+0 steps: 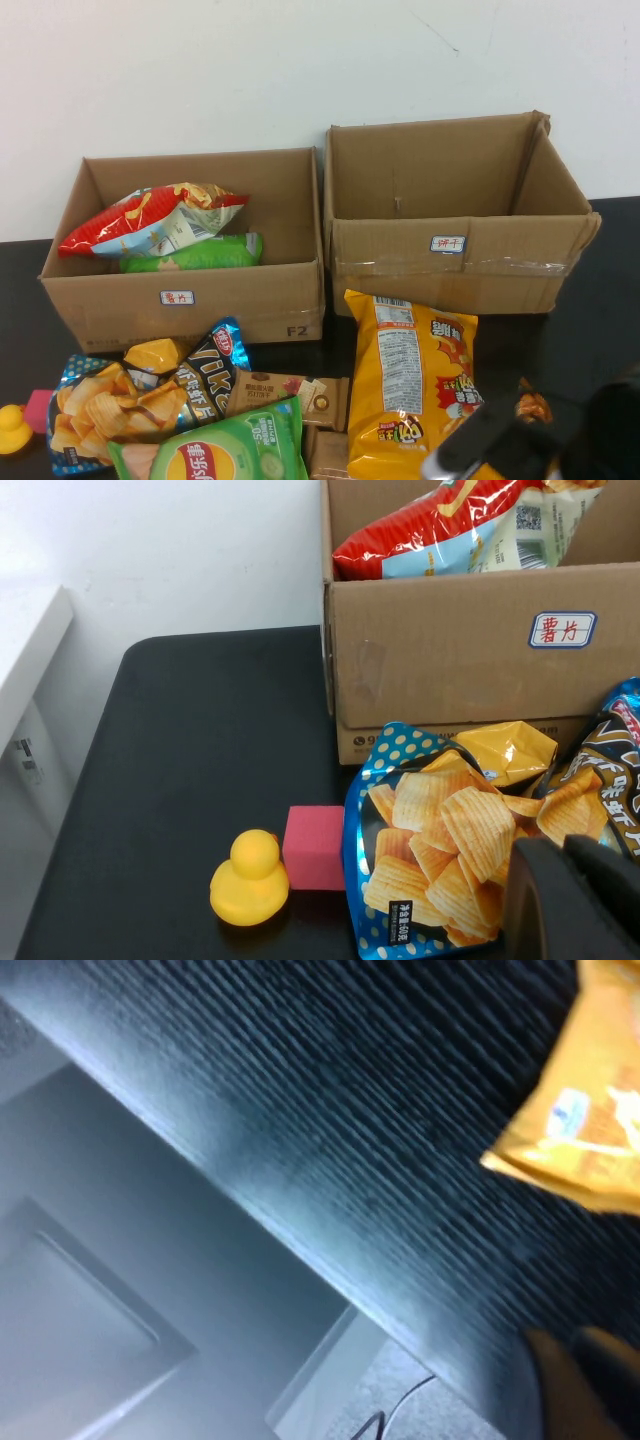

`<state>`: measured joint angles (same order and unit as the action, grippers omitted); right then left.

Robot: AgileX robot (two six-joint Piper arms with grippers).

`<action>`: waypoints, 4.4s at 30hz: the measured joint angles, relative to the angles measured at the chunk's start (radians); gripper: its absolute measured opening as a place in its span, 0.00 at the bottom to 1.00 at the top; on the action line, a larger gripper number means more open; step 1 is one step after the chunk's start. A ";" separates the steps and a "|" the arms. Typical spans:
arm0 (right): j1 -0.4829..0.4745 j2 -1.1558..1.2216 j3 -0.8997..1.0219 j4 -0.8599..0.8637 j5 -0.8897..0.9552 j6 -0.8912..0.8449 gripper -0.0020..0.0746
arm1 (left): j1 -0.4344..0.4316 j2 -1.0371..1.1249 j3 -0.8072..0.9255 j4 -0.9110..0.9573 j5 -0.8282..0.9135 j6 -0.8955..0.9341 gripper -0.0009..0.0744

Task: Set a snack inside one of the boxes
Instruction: Pick up the biscuit, then place the biscuit in the biscuit box, then pick up the biscuit

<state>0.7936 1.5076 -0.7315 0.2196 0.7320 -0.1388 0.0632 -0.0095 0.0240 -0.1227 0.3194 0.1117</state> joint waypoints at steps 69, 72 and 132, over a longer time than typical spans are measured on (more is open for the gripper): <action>-0.313 -0.051 -0.422 -0.474 -0.405 0.112 0.34 | 0.000 0.000 0.000 0.000 0.004 0.000 0.01; -0.354 0.079 -0.535 -0.476 -0.405 0.112 0.34 | 0.000 0.000 -0.002 0.000 0.004 0.000 0.01; -0.413 0.478 -0.404 -0.198 -0.086 -0.306 0.88 | 0.000 0.000 -0.002 0.000 0.006 0.000 0.01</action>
<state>0.3804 1.9859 -1.1359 0.0212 0.6463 -0.4444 0.0632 -0.0095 0.0224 -0.1227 0.3253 0.1117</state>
